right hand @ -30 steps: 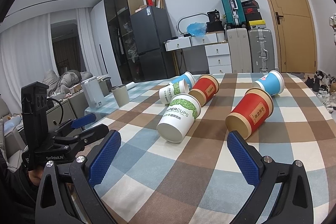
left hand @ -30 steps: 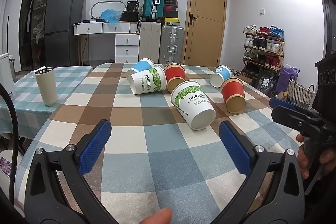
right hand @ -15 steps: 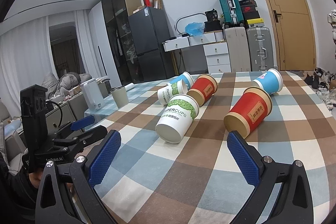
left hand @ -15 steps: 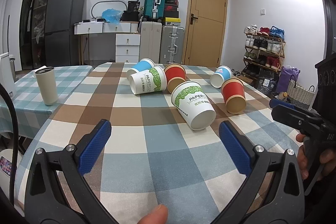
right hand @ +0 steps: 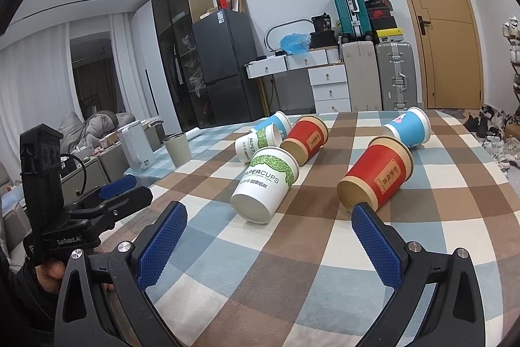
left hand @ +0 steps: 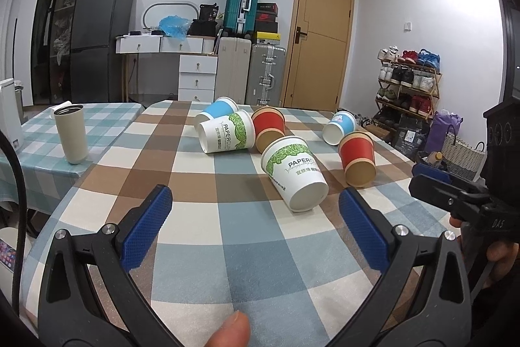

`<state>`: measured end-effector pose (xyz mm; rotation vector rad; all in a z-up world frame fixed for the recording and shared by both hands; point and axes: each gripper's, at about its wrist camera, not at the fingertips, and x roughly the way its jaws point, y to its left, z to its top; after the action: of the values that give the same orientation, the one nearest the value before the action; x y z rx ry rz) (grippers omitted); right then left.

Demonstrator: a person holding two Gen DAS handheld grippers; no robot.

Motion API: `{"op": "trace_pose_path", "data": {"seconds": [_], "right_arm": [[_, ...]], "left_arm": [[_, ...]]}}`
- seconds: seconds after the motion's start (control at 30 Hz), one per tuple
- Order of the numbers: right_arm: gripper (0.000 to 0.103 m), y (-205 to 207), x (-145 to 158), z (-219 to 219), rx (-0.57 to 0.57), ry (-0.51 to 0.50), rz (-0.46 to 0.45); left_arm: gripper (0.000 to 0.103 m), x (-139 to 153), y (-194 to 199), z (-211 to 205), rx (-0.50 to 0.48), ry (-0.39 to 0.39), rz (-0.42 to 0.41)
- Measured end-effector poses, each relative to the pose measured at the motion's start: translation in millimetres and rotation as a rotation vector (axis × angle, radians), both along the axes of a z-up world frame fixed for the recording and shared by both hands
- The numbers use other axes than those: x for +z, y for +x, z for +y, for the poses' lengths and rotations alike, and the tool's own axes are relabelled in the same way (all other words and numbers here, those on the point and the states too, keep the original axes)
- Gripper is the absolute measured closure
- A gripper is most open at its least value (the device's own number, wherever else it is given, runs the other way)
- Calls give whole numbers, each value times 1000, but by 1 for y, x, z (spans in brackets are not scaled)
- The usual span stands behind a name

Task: Flip cup upright
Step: 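Move the left tool to the white green-leaf cup and close on it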

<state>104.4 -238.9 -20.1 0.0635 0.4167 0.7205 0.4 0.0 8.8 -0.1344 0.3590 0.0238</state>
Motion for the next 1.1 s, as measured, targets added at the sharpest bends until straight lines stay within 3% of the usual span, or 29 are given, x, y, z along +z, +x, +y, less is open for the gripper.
{"op": "trace_pose_path", "data": {"seconds": [0.2, 0.43, 0.73, 1.1], "right_arm": [[0, 7, 1, -3, -6, 28, 21], [0, 6, 3, 3, -21, -50, 15], [0, 9, 2, -1, -17, -66, 32], [0, 15, 2, -14, -48, -56, 64]], "left_arm": [[1, 4, 5, -3, 11, 2, 27], [1, 5, 13, -4, 31, 14, 59], [1, -2, 39, -27, -15, 62, 154], [1, -8, 83, -45, -25, 48, 232]]}}
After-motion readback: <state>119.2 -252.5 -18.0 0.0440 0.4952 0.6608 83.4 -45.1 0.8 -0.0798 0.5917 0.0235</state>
